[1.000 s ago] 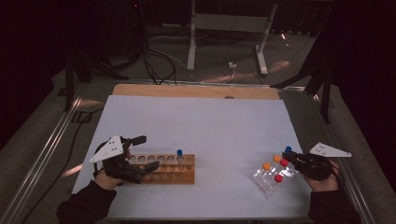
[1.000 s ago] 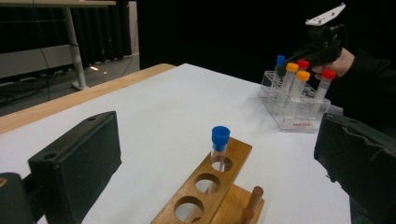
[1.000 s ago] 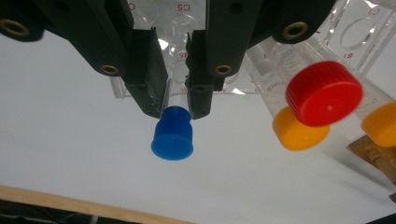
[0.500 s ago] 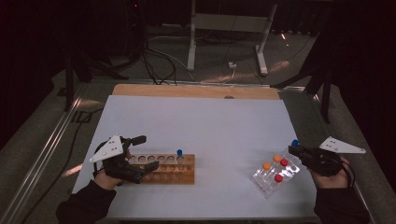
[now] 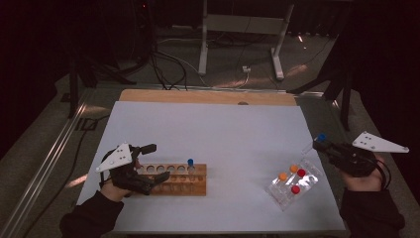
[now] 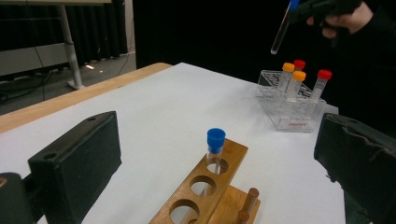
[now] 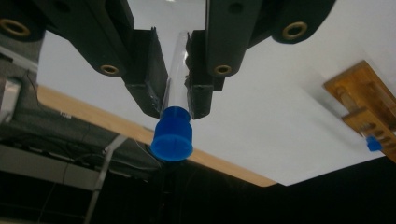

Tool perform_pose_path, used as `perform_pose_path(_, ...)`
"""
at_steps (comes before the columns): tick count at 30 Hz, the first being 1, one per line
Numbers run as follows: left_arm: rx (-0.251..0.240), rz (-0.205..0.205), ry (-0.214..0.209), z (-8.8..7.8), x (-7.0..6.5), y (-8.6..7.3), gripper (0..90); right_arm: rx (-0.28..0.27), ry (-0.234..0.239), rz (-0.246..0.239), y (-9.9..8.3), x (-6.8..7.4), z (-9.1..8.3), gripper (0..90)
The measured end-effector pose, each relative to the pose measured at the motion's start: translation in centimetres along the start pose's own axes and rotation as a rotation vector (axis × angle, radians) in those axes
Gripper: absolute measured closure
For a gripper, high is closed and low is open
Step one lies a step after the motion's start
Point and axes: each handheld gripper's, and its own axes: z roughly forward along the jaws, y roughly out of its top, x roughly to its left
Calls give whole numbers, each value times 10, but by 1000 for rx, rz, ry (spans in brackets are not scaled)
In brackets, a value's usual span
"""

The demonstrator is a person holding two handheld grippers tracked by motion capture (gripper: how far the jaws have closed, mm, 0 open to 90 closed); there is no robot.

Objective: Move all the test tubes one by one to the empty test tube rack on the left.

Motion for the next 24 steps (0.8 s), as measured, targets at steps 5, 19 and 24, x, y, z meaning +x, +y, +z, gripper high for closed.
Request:
perform_pose_path(5, 26, -10, -18, 4, -2, 3, 16, -9, 58, -31, 16, 15, 12, 765)
perform_pose_path(19, 47, 0, -61, 22, -15, 23, 17, 33, 256, -88, 33, 70, 56, 765)
perform_pose_path(24, 59, 23, -95, 31, -21, 36, 20, 47, 314, -114, 36, 89, 66, 765)
